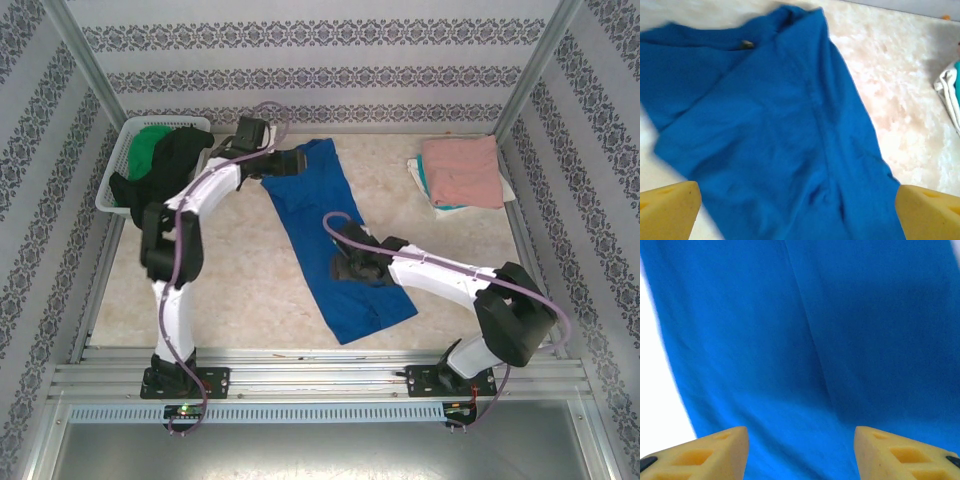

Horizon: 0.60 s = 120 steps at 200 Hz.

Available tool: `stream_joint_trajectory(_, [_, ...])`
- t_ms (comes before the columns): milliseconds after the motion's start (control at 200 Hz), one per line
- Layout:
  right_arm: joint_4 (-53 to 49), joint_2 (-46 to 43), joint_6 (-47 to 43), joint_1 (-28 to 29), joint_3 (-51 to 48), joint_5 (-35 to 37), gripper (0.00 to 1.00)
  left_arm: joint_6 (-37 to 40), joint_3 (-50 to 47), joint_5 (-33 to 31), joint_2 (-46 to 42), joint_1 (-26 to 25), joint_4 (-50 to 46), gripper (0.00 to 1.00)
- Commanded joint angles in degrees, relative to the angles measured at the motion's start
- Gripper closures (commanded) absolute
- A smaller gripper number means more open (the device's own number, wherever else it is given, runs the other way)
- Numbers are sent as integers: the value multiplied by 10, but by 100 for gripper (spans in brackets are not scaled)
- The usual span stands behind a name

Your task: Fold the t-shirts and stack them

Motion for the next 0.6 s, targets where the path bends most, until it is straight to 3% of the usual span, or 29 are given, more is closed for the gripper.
stream_joint_trajectory(0, [-9, 11, 16, 59, -26, -20, 44, -109, -145, -31, -117, 35, 149, 0])
stream_joint_trajectory(85, [-12, 28, 50, 101, -39, -13, 48, -256, -291, 150, -165, 100, 361, 0])
stream_joint_trajectory(125, [-5, 40, 62, 114, -44, -13, 49, -322, -334, 198, -169, 123, 463, 0])
stream_joint_trajectory(160, [0, 54, 70, 124, -45, -14, 50, -344, -336, 226, -168, 135, 463, 0])
stream_joint_trajectory(195, [7, 69, 74, 133, -41, -13, 51, -321, -316, 244, -168, 138, 399, 0])
stream_joint_trajectory(275, [12, 111, 75, 153, -9, -19, 52, -232, -290, 211, -185, 126, 244, 0])
stream_joint_trajectory(465, [28, 189, 64, 192, 96, -46, 52, -167, -362, 94, -302, 123, 136, 0])
stream_joint_trajectory(595, [24, 193, 55, 199, 145, -60, 43, -136, -415, 48, -396, 123, 62, 0])
